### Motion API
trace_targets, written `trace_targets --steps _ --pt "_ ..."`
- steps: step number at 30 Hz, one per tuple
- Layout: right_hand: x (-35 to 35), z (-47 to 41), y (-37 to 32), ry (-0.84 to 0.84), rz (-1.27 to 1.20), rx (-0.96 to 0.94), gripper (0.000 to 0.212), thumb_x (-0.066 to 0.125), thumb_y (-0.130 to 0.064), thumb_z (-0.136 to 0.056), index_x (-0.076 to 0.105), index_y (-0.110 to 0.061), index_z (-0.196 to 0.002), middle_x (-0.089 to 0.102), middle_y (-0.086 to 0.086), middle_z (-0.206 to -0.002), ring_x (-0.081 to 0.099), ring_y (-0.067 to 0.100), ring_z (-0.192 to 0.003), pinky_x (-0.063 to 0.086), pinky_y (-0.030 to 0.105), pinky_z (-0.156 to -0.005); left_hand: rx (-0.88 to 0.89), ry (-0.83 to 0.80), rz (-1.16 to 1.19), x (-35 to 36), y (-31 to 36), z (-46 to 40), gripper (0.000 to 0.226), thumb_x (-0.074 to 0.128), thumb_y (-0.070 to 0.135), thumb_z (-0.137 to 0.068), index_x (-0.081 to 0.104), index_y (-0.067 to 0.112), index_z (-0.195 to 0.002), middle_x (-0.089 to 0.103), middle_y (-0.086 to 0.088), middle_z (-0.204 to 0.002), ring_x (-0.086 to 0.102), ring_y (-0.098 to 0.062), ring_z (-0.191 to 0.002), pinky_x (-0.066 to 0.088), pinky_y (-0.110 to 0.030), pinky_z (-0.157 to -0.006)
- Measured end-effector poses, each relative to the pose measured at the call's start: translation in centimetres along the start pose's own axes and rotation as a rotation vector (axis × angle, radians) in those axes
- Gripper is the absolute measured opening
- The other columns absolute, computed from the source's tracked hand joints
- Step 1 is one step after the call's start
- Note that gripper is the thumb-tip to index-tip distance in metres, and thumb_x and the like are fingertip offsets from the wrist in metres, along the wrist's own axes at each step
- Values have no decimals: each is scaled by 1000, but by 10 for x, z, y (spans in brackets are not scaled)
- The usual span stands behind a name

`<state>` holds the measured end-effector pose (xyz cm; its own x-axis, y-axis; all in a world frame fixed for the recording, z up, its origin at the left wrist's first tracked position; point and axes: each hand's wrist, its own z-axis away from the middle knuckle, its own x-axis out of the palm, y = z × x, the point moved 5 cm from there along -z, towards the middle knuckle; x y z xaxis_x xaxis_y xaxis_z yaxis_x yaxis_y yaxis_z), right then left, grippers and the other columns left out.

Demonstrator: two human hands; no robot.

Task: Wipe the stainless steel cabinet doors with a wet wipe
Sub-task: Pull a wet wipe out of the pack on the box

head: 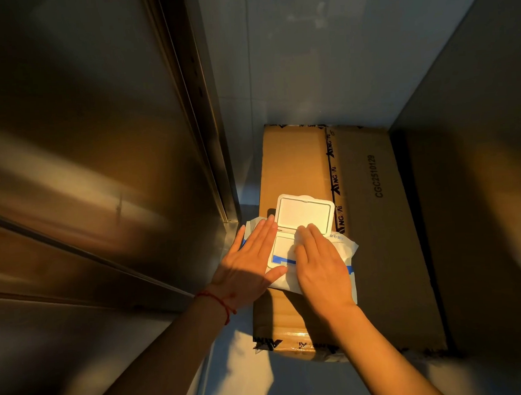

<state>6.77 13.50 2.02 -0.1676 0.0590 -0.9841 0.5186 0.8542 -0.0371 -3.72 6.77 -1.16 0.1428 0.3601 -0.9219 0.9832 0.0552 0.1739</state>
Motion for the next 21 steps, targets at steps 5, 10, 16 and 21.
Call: trace_targets --steps 5,10,16,21 --pt "-1 4 3 23 4 -64 69 98 -18 -31 72 1 -91 68 21 -108 66 37 -101 55 46 -77 -11 -18 8 0 0 0 65 26 52 -99 34 -1 -134 51 -20 -134 51 -32 -123 44 -55 -96" --pt "-5 7 7 33 20 -97 65 98 -15 -26 72 -1 -84 69 21 -105 65 38 -103 55 47 -75 -9 -25 8 -2 1 -1 65 25 51 -99 33 -3 -135 51 -20 -134 50 -32 -124 42 -55 -97" --pt "-8 5 7 78 43 -116 72 98 -16 -29 72 4 -93 67 24 -108 63 40 -106 46 51 -87 -6 -37 10 -5 2 0 65 25 51 -99 33 -3 -135 50 -21 -135 50 -32 -124 40 -55 -98" --pt "-9 8 7 114 9 -122 75 97 -18 -33 71 4 -100 67 23 -111 63 38 -106 39 47 -90 -23 -69 24 -5 2 -1 65 21 51 -100 32 -3 -135 50 -21 -135 51 -33 -123 41 -56 -96"
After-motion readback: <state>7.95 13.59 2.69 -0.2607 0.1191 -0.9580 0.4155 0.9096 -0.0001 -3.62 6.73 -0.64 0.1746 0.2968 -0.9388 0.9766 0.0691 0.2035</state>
